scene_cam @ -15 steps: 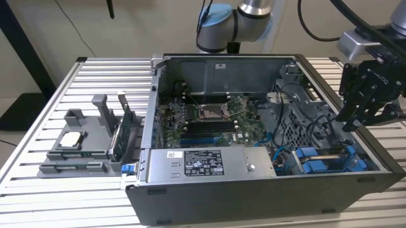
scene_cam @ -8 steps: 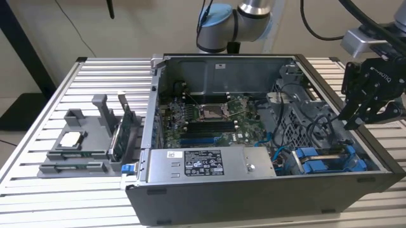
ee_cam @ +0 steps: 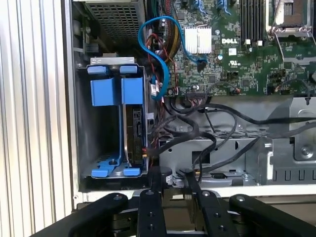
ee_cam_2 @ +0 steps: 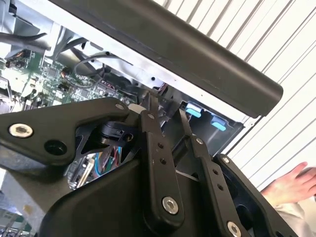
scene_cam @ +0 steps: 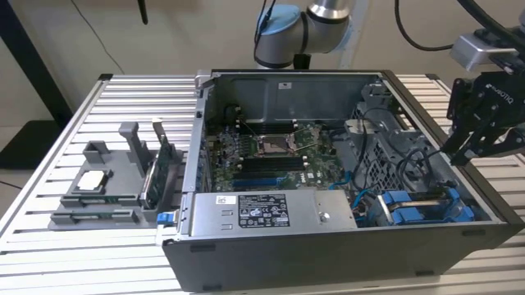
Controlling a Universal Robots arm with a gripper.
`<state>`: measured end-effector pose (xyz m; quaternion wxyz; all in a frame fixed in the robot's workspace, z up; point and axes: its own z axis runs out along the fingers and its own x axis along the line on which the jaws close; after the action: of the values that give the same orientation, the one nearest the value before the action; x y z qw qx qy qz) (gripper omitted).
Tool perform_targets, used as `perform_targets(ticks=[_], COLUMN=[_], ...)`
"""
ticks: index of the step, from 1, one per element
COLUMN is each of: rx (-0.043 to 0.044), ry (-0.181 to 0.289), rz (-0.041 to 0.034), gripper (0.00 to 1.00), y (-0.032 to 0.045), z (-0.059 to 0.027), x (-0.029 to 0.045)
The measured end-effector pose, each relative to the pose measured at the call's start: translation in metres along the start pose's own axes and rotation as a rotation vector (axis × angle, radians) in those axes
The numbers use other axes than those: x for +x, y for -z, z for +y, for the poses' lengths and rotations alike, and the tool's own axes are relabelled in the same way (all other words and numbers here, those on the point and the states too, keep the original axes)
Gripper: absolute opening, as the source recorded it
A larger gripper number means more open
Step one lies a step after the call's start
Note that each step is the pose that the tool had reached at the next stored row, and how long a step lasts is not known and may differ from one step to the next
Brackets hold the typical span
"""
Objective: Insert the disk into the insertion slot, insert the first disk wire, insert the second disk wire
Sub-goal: 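Insert the second disk wire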
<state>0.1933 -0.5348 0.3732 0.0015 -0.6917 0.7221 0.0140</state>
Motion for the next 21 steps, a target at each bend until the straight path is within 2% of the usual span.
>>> perform_targets(ticks=[8,14,21], rx=[-0.0184,-0.0189,-0.0273], ry=[-0.002,-0.045,-0.055], rz=[0.0008,-0.0004,-0.0045], gripper=[0.33,0.33,0.33], y=[0.0005,0.0005,0.0009], z=[-0.013,-0.0132,-0.0136], x=[-0.001,-0.0009,0.0051])
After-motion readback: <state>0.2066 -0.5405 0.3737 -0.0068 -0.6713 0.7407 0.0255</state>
